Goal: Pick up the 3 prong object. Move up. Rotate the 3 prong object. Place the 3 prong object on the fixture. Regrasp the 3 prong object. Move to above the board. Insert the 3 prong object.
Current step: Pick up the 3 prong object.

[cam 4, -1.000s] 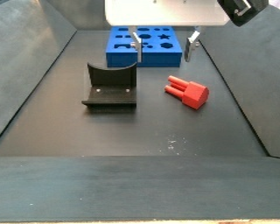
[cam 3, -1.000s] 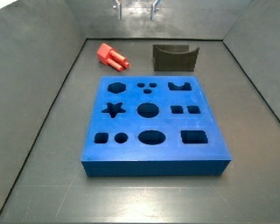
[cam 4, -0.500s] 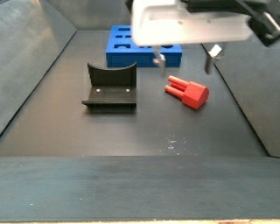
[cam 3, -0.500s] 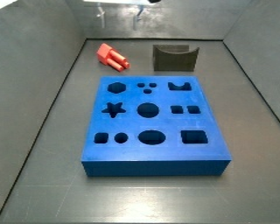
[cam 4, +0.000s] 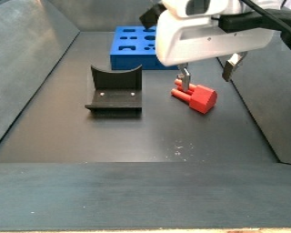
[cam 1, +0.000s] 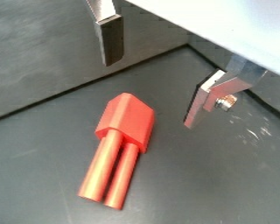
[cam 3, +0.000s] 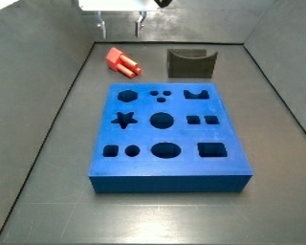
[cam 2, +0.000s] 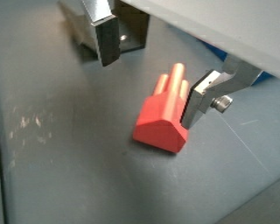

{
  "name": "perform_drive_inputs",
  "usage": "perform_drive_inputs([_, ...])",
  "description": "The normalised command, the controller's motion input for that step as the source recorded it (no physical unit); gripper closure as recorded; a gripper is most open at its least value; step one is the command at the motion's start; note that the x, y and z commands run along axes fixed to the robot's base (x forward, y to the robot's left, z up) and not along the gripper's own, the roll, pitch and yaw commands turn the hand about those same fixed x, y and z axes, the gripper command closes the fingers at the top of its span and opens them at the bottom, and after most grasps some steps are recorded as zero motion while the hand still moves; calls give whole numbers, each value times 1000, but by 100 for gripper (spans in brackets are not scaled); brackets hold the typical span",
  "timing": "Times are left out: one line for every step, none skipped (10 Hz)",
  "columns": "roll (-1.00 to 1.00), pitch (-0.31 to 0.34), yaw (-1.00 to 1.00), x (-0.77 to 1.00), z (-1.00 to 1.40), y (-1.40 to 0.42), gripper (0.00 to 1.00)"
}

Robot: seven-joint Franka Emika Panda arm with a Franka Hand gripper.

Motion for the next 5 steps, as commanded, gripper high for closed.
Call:
perform_drive_inputs([-340, 0, 731, -211, -263, -17, 0])
perform_drive_inputs([-271, 66, 723, -186, -314, -80, 0])
perform_drive_inputs([-234, 89, 674, -209, -340, -137, 0])
perform_drive_inputs([-217, 43, 606, -229, -349, -203, 0])
perform_drive_inputs([-174, 0, 543, -294, -380, -251, 0])
